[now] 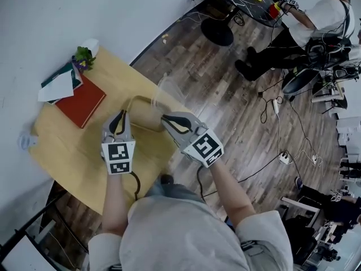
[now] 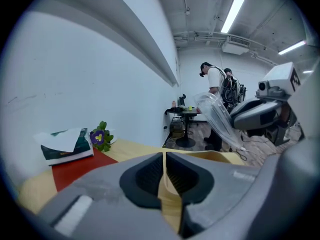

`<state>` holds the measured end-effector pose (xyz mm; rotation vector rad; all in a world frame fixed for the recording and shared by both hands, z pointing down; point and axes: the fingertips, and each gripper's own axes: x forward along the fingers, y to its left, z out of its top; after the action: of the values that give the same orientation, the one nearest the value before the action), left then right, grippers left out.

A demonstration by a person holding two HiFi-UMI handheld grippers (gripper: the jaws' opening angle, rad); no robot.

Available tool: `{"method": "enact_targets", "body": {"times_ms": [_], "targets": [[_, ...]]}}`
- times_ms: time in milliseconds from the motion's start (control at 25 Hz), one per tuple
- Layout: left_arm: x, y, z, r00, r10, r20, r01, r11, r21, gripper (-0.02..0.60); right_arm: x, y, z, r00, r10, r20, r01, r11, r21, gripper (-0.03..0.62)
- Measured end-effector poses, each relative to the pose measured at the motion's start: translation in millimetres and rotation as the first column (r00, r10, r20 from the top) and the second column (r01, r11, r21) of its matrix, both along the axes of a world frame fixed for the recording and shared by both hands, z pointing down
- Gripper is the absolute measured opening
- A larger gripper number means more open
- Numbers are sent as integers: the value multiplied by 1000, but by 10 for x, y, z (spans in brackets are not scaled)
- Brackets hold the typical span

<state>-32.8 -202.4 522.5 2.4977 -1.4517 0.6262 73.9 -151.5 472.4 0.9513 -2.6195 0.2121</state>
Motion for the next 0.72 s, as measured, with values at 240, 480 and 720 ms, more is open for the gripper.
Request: {"method": "enact_targets", "body": {"times_ms": [240, 480, 720], "targets": [[-51, 134, -359, 999, -31, -42, 33, 998, 62, 19, 14, 53, -150, 999, 43, 26, -44, 999, 28, 17], [-79, 325, -693, 995, -53, -82, 61, 993, 104, 19, 46, 145, -322, 996, 81, 45, -84, 995, 56, 17], [-37, 504, -1022, 991, -59, -118, 77, 986, 149, 18, 105, 257, -537, 992, 115, 54, -120, 987, 103, 17]]}}
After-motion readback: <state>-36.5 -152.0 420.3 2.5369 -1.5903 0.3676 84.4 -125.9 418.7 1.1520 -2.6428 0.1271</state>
